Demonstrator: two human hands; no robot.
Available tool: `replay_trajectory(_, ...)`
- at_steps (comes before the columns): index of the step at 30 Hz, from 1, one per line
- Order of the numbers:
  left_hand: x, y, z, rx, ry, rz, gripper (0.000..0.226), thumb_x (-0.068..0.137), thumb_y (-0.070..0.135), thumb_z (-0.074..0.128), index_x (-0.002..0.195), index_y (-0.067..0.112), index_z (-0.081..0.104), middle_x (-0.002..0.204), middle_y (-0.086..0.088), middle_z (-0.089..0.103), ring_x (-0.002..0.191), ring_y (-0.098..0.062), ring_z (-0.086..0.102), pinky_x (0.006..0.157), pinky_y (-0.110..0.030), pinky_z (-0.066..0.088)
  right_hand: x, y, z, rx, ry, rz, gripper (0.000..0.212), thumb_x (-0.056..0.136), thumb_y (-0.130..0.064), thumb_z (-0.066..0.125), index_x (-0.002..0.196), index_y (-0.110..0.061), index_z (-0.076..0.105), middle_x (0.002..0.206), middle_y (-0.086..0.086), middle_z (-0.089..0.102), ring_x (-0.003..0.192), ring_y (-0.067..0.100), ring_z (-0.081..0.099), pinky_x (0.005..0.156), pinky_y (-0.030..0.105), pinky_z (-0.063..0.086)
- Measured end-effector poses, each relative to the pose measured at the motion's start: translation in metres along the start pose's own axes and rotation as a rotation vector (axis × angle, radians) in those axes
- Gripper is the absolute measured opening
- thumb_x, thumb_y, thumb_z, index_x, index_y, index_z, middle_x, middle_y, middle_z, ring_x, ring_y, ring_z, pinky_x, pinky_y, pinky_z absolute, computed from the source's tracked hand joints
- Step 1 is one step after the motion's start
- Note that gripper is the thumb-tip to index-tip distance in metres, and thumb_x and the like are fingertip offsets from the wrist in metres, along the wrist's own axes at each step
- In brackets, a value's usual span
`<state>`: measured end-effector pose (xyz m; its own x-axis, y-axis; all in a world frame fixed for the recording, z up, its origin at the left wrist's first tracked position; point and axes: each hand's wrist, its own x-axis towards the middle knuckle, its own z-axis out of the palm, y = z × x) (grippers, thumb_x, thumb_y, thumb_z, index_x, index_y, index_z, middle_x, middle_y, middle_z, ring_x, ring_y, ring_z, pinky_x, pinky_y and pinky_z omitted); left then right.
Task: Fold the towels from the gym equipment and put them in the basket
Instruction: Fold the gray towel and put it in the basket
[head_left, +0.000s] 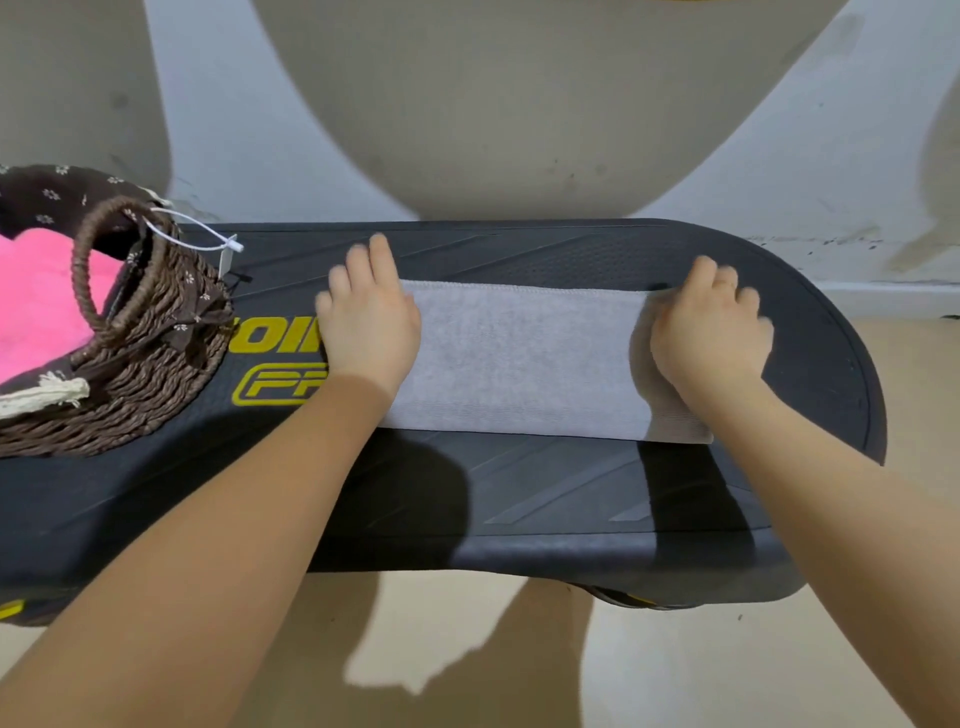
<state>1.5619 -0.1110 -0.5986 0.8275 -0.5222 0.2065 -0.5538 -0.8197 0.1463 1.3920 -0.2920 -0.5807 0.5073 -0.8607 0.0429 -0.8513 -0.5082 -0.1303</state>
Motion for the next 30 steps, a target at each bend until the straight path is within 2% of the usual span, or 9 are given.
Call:
replay_trajectory(2, -0.002, 0.007, -0.003, -0.022, 0.086, 0.183, 0.059, 0.086, 0.011, 0.049, 0.141, 0.001, 0.028, 0.149, -0.019, 0.028, 0.134, -0.036, 0.030, 0.106, -0.045, 0.026, -0.010, -0.017, 0.000, 0.071, 0.123, -0.345, 0.041, 0.088, -0.018, 0.040, 0.122, 0.003, 0.048, 0.137, 0.026, 0.042, 0.121, 0.044, 0.044, 0.093, 0.049, 0.040)
replay_trajectory(3, -0.004, 0.012, -0.003, -0.034, 0.049, 0.299, 0.059, 0.087, 0.010, 0.046, 0.142, 0.001, 0.027, 0.153, -0.017, 0.020, 0.141, -0.034, 0.021, 0.112, -0.042, 0.017, -0.017, -0.031, 0.004, 0.109, 0.134, -0.525, 0.045, 0.085, -0.023, 0.037, 0.117, 0.003, 0.053, 0.137, 0.027, 0.045, 0.123, 0.045, 0.045, 0.097, 0.051, 0.039)
replay_trajectory(4, -0.009, 0.017, -0.002, -0.041, -0.037, 0.396, 0.057, 0.091, 0.012, 0.042, 0.144, 0.002, 0.023, 0.156, -0.014, 0.012, 0.144, -0.030, 0.011, 0.115, -0.039, 0.008, -0.026, -0.046, 0.007, 0.149, 0.043, -0.640, 0.051, 0.085, -0.027, 0.032, 0.120, 0.003, 0.053, 0.141, 0.026, 0.042, 0.129, 0.043, 0.041, 0.103, 0.052, 0.034)
replay_trajectory(5, -0.014, 0.020, 0.001, -0.055, -0.155, 0.435, 0.056, 0.096, 0.017, 0.037, 0.147, 0.004, 0.017, 0.158, -0.010, 0.005, 0.146, -0.026, 0.004, 0.116, -0.035, 0.002, -0.035, -0.060, 0.011, 0.192, -0.103, -0.652, 0.053, 0.089, -0.029, 0.029, 0.130, 0.001, 0.046, 0.148, 0.022, 0.032, 0.138, 0.038, 0.030, 0.110, 0.049, 0.026)
replay_trajectory(6, -0.020, 0.020, 0.005, -0.067, -0.261, 0.420, 0.056, 0.099, 0.024, 0.031, 0.148, 0.007, 0.010, 0.158, -0.007, 0.000, 0.146, -0.022, -0.001, 0.116, -0.032, -0.001, -0.042, -0.070, 0.016, 0.224, -0.257, -0.589, 0.053, 0.094, -0.029, 0.028, 0.140, -0.002, 0.034, 0.155, 0.016, 0.021, 0.144, 0.031, 0.018, 0.115, 0.044, 0.017)
replay_trajectory(7, -0.024, 0.018, 0.008, -0.068, -0.339, 0.384, 0.057, 0.100, 0.030, 0.027, 0.149, 0.009, 0.006, 0.158, -0.004, -0.002, 0.146, -0.020, -0.003, 0.116, -0.031, -0.003, -0.045, -0.075, 0.025, 0.232, -0.317, -0.519, 0.054, 0.097, -0.030, 0.029, 0.145, -0.006, 0.023, 0.158, 0.011, 0.011, 0.146, 0.025, 0.008, 0.117, 0.041, 0.010)
replay_trajectory(11, -0.025, 0.008, 0.013, -0.051, -0.377, 0.348, 0.068, 0.097, 0.047, 0.026, 0.149, 0.013, 0.000, 0.158, -0.005, -0.006, 0.146, -0.020, -0.005, 0.117, -0.032, -0.003, -0.051, -0.070, 0.038, 0.078, -0.290, -0.432, 0.059, 0.099, -0.043, 0.019, 0.150, -0.021, 0.003, 0.159, 0.000, -0.006, 0.147, 0.018, -0.007, 0.118, 0.038, -0.003)
replay_trajectory(18, -0.034, 0.006, -0.002, -0.052, -0.408, 0.312, 0.099, 0.081, 0.070, 0.038, 0.149, 0.012, -0.003, 0.157, -0.007, -0.011, 0.146, -0.020, -0.009, 0.117, -0.034, -0.004, -0.038, -0.002, 0.025, -0.022, -0.257, -0.280, 0.065, 0.096, -0.053, 0.018, 0.150, -0.022, 0.001, 0.159, -0.001, -0.006, 0.147, 0.018, -0.004, 0.118, 0.042, 0.002)
replay_trajectory(30, -0.049, 0.000, -0.009, -0.005, -0.434, 0.217, 0.105, 0.077, 0.076, 0.036, 0.148, 0.010, -0.004, 0.157, -0.007, -0.013, 0.145, -0.019, -0.012, 0.119, -0.033, -0.005, -0.048, 0.035, 0.008, -0.001, -0.340, -0.123, 0.063, 0.099, -0.045, 0.017, 0.150, -0.014, -0.002, 0.159, 0.003, -0.003, 0.147, 0.023, -0.004, 0.118, 0.046, 0.005)
